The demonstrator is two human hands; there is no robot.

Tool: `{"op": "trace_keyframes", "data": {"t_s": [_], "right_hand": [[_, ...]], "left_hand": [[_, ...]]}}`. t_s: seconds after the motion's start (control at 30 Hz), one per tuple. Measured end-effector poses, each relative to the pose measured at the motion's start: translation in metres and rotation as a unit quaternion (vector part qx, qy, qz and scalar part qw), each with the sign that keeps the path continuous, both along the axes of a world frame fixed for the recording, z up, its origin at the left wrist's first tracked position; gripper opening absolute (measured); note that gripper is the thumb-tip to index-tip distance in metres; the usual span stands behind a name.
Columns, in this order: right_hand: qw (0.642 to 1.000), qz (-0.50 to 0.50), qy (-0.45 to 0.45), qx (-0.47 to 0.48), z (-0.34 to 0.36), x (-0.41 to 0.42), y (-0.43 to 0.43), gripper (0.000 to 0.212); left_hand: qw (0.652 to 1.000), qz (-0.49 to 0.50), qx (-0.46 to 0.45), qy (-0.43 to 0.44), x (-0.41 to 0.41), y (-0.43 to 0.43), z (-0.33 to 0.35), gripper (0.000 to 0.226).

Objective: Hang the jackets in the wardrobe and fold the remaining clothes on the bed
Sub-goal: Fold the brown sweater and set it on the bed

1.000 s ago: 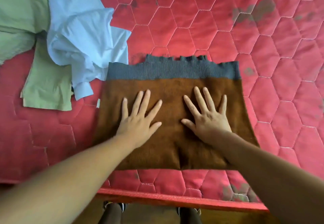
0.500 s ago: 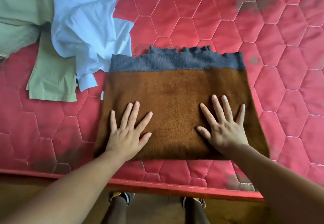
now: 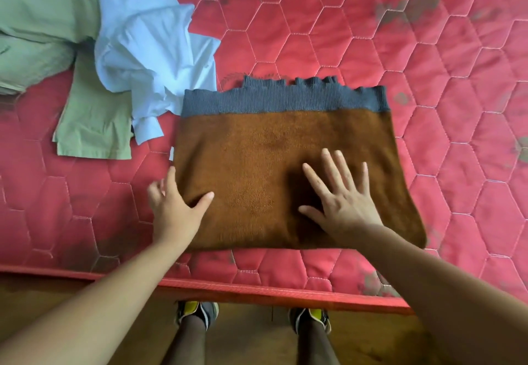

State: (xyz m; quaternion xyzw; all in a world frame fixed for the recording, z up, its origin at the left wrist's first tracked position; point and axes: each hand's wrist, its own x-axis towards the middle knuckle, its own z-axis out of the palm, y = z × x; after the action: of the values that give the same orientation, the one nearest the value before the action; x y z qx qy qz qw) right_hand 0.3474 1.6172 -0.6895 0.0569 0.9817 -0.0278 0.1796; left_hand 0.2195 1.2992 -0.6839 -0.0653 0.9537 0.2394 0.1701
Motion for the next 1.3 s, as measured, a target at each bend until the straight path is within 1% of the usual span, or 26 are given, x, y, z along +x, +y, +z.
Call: {"op": "trace_keyframes", "data": {"t_s": [0.07, 0.13, 0.17, 0.23, 0.27, 0.3, 0.37, 0.4, 0.43, 0.47, 0.53, 0.57, 0.6, 0.63, 0.67, 0.7, 0.73, 0.8, 0.87, 0.9, 0.93, 1.0, 1.07, 1.13, 1.2, 1.3], "right_hand": [[0.999, 0.013, -0.053, 0.002, -0.006, -0.011, -0.015, 0.087], [0.996, 0.003, -0.088, 0.005, -0.011, -0.016, -0.018, 0.089], [0.996, -0.001, -0.091, -0.001, -0.011, -0.018, -0.017, 0.09], [0.996, -0.003, -0.081, -0.03, -0.003, -0.016, -0.013, 0.091], [0.996, -0.009, -0.071, -0.054, 0.001, -0.014, -0.009, 0.089], [0.994, -0.022, -0.062, -0.088, 0.007, -0.013, -0.005, 0.084], [0.974, -0.094, -0.051, -0.199, 0.023, -0.015, 0.0, 0.076], [0.948, -0.152, -0.051, -0.275, 0.033, -0.018, 0.002, 0.073], [0.907, -0.217, -0.053, -0.357, 0.045, -0.022, 0.005, 0.07], [0.848, -0.287, -0.051, -0.442, 0.058, -0.026, 0.009, 0.066], [0.692, -0.412, -0.051, -0.591, 0.085, -0.031, 0.021, 0.065], [0.627, -0.446, -0.048, -0.637, 0.096, -0.029, 0.031, 0.068], [0.589, -0.465, -0.038, -0.66, 0.1, -0.025, 0.046, 0.073], [0.575, -0.477, -0.023, -0.664, 0.102, -0.018, 0.062, 0.076], [0.589, -0.486, -0.011, -0.645, 0.102, -0.01, 0.078, 0.078], [0.626, -0.493, -0.004, -0.604, 0.099, 0.001, 0.094, 0.077], [0.677, -0.503, -0.007, -0.536, 0.092, 0.014, 0.109, 0.071], [0.766, -0.5, -0.062, -0.4, 0.072, 0.042, 0.131, 0.058], [0.829, -0.44, -0.126, -0.322, 0.054, 0.06, 0.139, 0.061], [0.855, -0.409, -0.125, -0.294, 0.048, 0.064, 0.137, 0.064], [0.883, -0.379, -0.094, -0.259, 0.044, 0.066, 0.132, 0.067], [0.936, -0.309, 0.023, -0.164, 0.038, 0.061, 0.114, 0.071], [0.956, -0.25, 0.096, -0.118, 0.035, 0.047, 0.095, 0.07], [0.965, -0.227, 0.039, -0.123, 0.026, 0.035, 0.079, 0.077], [0.97, -0.209, -0.024, -0.122, 0.009, 0.034, 0.072, 0.084], [0.968, -0.214, -0.018, -0.133, -0.003, 0.037, 0.074, 0.086]], "left_hand": [[0.995, 0.066, 0.043, -0.067, -0.016, -0.007, 0.001, 0.081], [0.978, 0.088, 0.076, -0.171, -0.034, -0.013, 0.004, 0.072], [0.967, 0.083, 0.087, -0.226, -0.044, -0.016, 0.007, 0.081], [0.929, 0.072, 0.135, -0.337, -0.06, -0.018, 0.02, 0.115], [0.909, 0.068, 0.166, -0.376, -0.064, -0.014, 0.03, 0.125], [0.895, 0.058, 0.196, -0.396, -0.067, -0.006, 0.04, 0.128], [0.881, 0.032, 0.238, -0.407, -0.066, 0.019, 0.062, 0.119], [0.879, 0.007, 0.253, -0.404, -0.063, 0.038, 0.075, 0.113], [0.881, -0.021, 0.262, -0.395, -0.058, 0.061, 0.088, 0.105], [0.883, -0.046, 0.27, -0.381, -0.052, 0.088, 0.099, 0.098], [0.887, -0.09, 0.285, -0.353, -0.032, 0.153, 0.116, 0.09], [0.886, -0.118, 0.288, -0.344, -0.018, 0.186, 0.12, 0.092], [0.88, -0.14, 0.29, -0.349, -0.003, 0.217, 0.119, 0.092], [0.868, -0.15, 0.289, -0.374, 0.011, 0.246, 0.115, 0.092], [0.857, -0.155, 0.275, -0.407, 0.025, 0.27, 0.11, 0.092], [0.858, -0.171, 0.238, -0.423, 0.036, 0.288, 0.102, 0.093], [0.871, -0.209, 0.18, -0.407, 0.046, 0.298, 0.092, 0.091], [0.903, -0.31, 0.064, -0.289, 0.064, 0.294, 0.073, 0.078], [0.913, -0.37, 0.061, -0.163, 0.083, 0.273, 0.061, 0.061], [0.912, -0.39, 0.068, -0.107, 0.089, 0.26, 0.056, 0.055], [0.911, -0.406, 0.058, -0.051, 0.093, 0.248, 0.051, 0.051], [0.909, -0.412, 0.003, 0.06, 0.094, 0.229, 0.039, 0.051], [0.91, -0.398, -0.057, 0.103, 0.086, 0.217, 0.028, 0.058], [0.904, -0.411, -0.099, 0.059, 0.078, 0.208, 0.013, 0.067], [0.892, -0.441, -0.1, -0.013, 0.073, 0.203, 0.0, 0.07], [0.892, -0.448, -0.048, -0.042, 0.068, 0.202, -0.009, 0.072]]}}
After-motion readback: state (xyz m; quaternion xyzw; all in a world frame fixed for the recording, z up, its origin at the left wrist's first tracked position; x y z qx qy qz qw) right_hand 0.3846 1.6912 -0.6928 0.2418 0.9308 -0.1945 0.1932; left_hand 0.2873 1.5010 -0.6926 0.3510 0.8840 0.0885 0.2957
